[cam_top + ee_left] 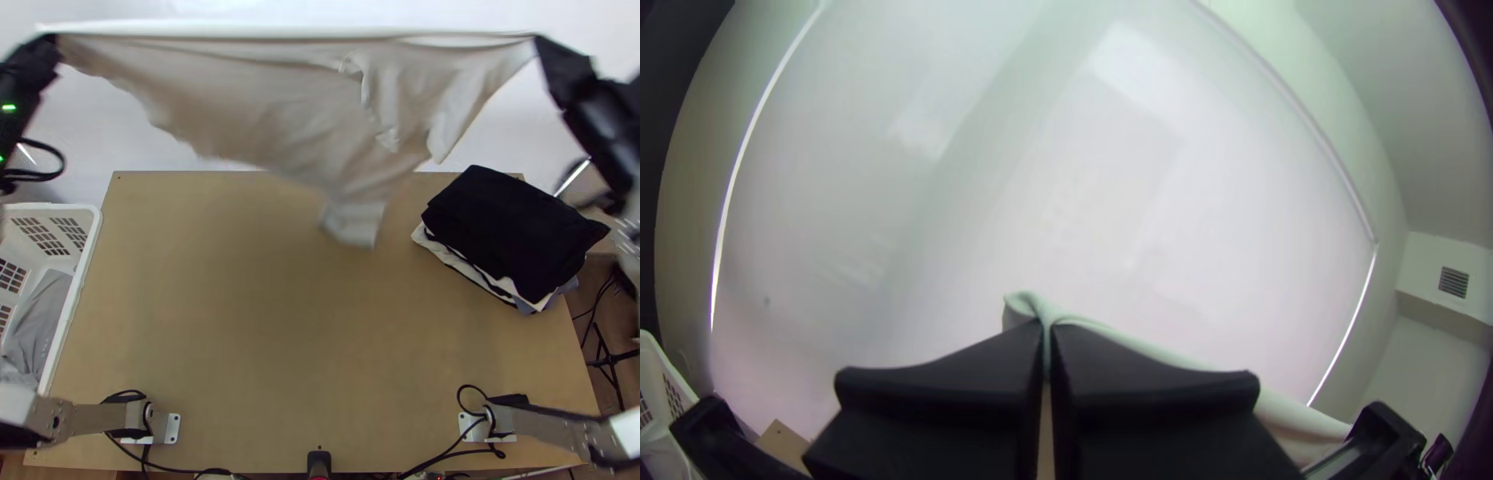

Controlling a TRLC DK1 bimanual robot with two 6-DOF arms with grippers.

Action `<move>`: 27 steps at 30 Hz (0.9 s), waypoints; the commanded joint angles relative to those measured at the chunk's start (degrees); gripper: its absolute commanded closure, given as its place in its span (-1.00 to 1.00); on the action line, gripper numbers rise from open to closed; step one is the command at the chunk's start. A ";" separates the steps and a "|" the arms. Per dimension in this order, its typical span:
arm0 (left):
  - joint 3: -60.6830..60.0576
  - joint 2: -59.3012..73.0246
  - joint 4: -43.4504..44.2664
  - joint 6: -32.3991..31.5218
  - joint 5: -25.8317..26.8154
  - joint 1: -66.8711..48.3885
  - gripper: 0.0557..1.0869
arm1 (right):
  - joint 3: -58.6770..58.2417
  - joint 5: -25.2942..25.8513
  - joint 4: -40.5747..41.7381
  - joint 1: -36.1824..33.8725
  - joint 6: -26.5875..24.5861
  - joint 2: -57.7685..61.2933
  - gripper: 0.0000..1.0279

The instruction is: Fold the t-shirt

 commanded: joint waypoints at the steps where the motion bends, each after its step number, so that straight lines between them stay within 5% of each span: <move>1: 5.71 -9.55 -1.85 -2.01 -2.70 1.10 0.93 | 2.71 -5.94 -6.44 -0.96 7.29 -13.93 0.95; 9: 3.25 -23.00 -9.15 -2.01 -2.96 4.00 0.93 | 2.44 -8.93 -24.55 1.33 7.20 -29.84 0.95; 22: 0.70 -26.52 -10.73 -0.26 -3.05 4.79 0.93 | 8.77 -8.58 -28.15 2.65 5.62 -30.54 0.95; 27: -11.96 -30.82 -11.17 0.89 -1.82 4.44 0.93 | -3.36 -7.88 -28.86 3.26 2.63 -30.63 0.95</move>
